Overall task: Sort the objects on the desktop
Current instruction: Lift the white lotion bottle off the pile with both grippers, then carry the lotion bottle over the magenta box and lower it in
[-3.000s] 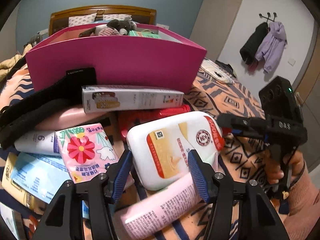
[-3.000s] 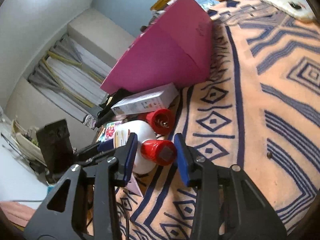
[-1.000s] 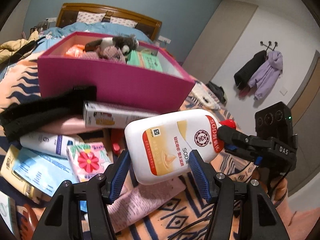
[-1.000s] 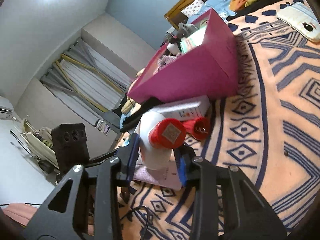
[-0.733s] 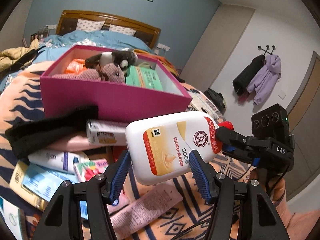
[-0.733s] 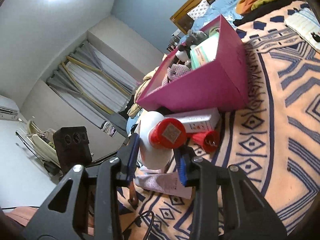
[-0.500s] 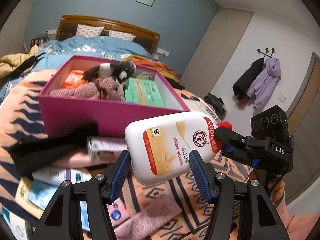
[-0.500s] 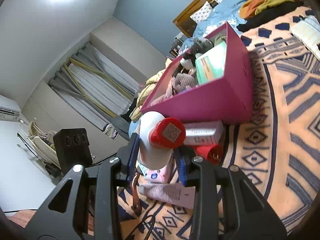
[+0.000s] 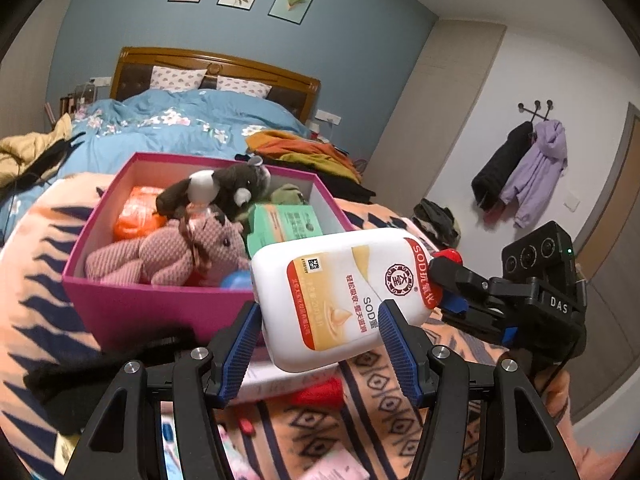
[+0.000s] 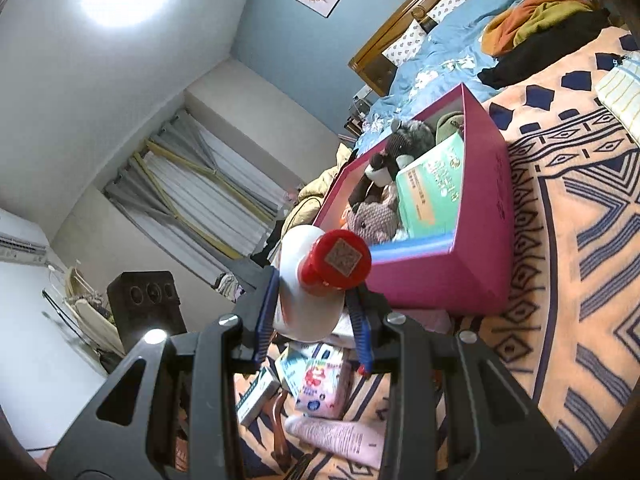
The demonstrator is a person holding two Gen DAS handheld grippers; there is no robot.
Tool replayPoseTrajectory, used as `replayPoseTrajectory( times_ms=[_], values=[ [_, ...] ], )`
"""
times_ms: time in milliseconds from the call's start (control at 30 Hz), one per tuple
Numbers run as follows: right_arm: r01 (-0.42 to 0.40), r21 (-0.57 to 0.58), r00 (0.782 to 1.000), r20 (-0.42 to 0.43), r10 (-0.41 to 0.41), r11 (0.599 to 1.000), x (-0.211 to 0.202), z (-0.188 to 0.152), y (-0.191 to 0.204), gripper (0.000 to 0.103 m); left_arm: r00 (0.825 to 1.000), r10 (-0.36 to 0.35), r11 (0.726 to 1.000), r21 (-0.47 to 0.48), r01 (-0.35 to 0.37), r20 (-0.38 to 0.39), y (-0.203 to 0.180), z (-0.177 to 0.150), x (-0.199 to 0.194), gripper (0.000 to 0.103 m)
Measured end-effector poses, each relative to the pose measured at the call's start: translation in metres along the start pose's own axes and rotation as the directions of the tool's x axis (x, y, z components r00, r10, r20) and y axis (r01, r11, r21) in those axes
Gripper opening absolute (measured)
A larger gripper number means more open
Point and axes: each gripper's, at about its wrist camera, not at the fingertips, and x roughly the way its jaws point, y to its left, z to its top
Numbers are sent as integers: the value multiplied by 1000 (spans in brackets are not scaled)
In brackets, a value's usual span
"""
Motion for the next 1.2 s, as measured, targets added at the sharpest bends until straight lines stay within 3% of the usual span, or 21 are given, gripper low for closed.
replayPoseTrajectory(
  times_ms=[400, 1200],
  values=[
    [17, 68, 999, 46, -20, 998, 12, 30, -23, 37, 1000, 13, 999, -50, -14, -21, 9, 27, 31, 61],
    [72, 128, 996, 41, -78, 989, 44, 60, -56, 37, 997, 45, 993, -105, -52, -70, 37, 49, 76, 61]
  ],
)
